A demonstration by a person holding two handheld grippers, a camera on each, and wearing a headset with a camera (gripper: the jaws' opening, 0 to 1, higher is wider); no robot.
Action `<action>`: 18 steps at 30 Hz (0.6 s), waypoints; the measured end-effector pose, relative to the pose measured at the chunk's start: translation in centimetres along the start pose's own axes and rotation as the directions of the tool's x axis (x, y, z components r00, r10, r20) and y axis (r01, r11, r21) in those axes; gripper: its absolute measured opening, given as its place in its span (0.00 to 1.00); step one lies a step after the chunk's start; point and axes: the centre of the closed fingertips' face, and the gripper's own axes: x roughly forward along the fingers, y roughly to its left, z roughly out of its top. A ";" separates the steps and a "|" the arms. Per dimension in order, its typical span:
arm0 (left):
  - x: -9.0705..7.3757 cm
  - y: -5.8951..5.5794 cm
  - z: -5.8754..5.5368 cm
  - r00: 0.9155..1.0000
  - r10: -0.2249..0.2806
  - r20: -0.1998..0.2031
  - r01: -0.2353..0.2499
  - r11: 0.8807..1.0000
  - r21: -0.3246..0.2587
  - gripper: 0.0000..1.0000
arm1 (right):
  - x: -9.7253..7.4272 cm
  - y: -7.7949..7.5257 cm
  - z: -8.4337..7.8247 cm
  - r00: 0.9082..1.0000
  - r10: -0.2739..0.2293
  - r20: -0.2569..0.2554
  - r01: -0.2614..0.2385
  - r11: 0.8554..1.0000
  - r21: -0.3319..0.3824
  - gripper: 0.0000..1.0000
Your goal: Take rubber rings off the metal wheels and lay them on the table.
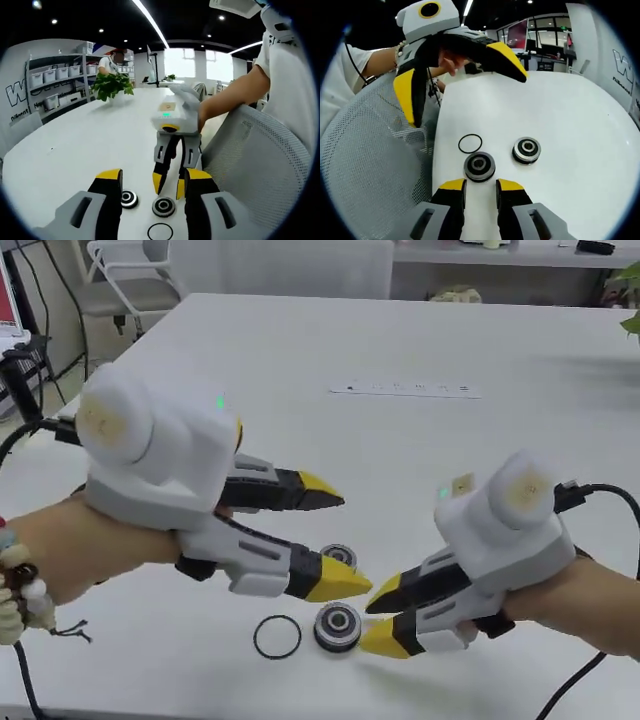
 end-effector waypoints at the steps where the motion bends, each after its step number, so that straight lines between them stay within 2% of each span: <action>1: 0.1 0.2 -0.2 1.000 0.008 0.008 -0.008 1.000 -0.015 0.42 | 0.1 0.0 0.0 1.000 -0.003 -0.002 0.003 1.000 -0.002 0.22; 3: 0.3 0.3 -0.7 1.000 0.010 0.015 -0.009 0.999 -0.042 0.39 | 0.1 -0.1 -0.1 1.000 -0.008 -0.004 0.008 1.000 -0.013 0.22; 6: 0.7 0.1 -2.0 1.000 0.020 -0.011 -0.020 1.000 -0.018 0.37 | 0.2 0.0 0.1 1.000 -0.004 -0.002 0.004 1.000 -0.021 0.22; 9: 1.1 -0.6 -3.1 1.000 -0.011 -0.026 0.009 0.998 -0.060 0.36 | 0.4 0.0 -0.1 1.000 -0.007 -0.009 0.006 0.999 -0.033 0.22; 11: 1.4 -1.1 -4.0 0.999 -0.028 -0.046 0.026 0.998 -0.060 0.34 | 0.4 0.0 -0.1 1.000 -0.007 -0.011 0.007 0.999 -0.036 0.22; 13: 1.5 -1.5 -5.4 0.993 -0.048 -0.110 0.047 0.999 -0.015 0.33 | 0.4 0.0 0.0 1.000 -0.006 -0.007 0.006 0.999 -0.035 0.22; 14: 1.7 -1.6 -6.2 0.988 -0.051 -0.144 0.050 0.999 -0.010 0.32 | 0.4 0.0 0.1 1.000 -0.006 -0.004 0.006 0.999 -0.036 0.22; 15: 1.8 -1.8 -6.6 0.986 -0.057 -0.158 0.055 0.998 -0.015 0.31 | 0.4 0.1 0.1 1.000 -0.005 -0.002 0.005 0.999 -0.036 0.22; 18: 2.0 -2.2 -6.8 0.985 -0.073 -0.155 0.072 0.997 -0.014 0.24 | 0.4 0.0 0.1 1.000 -0.007 -0.001 0.007 0.999 -0.038 0.21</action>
